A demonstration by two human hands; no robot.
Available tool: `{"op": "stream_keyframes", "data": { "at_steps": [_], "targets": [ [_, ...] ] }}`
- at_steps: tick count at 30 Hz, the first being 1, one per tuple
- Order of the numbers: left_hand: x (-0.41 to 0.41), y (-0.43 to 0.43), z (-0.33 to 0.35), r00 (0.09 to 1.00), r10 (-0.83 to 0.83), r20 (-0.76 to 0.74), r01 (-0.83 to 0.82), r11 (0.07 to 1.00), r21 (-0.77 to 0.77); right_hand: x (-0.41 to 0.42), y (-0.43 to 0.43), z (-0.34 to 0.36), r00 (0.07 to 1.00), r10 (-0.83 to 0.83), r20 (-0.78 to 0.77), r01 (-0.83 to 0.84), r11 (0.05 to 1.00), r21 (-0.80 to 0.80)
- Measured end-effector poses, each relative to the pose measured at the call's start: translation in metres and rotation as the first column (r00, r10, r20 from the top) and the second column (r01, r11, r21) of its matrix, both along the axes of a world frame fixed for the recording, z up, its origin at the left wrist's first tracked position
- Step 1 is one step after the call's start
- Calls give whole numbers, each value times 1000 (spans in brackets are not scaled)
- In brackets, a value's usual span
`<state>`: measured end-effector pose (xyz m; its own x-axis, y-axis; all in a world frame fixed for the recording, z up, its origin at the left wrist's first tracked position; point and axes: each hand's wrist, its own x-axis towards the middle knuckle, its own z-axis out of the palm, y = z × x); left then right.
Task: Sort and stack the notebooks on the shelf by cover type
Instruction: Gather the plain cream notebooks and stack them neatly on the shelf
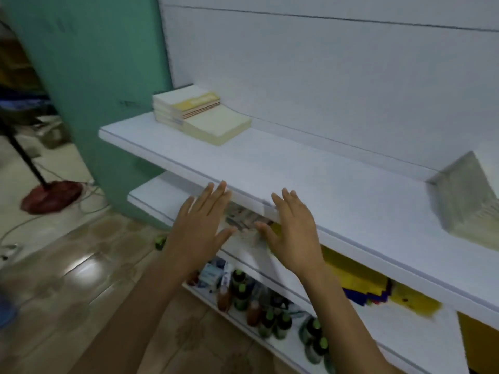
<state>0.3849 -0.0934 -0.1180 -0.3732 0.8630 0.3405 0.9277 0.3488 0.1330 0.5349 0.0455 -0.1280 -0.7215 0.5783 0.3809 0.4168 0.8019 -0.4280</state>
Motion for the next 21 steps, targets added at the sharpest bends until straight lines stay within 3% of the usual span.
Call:
{"op": "stream_keyframes", "data": {
  "at_steps": [4,11,21],
  "targets": [
    [-40,-44,-9,993,115,19,-115,993,-32,-53,-40,-7,992,123,-1,-123,992,-4],
    [-101,-53,-29,986,125,112,-124,992,-20,-133,-37,-10,985,173,-28,-173,985,-8],
    [-249,11,-5,987,28,157,-32,999,20,-309,47,16,995,57,-78,-58,998,-6]
  ]
}}
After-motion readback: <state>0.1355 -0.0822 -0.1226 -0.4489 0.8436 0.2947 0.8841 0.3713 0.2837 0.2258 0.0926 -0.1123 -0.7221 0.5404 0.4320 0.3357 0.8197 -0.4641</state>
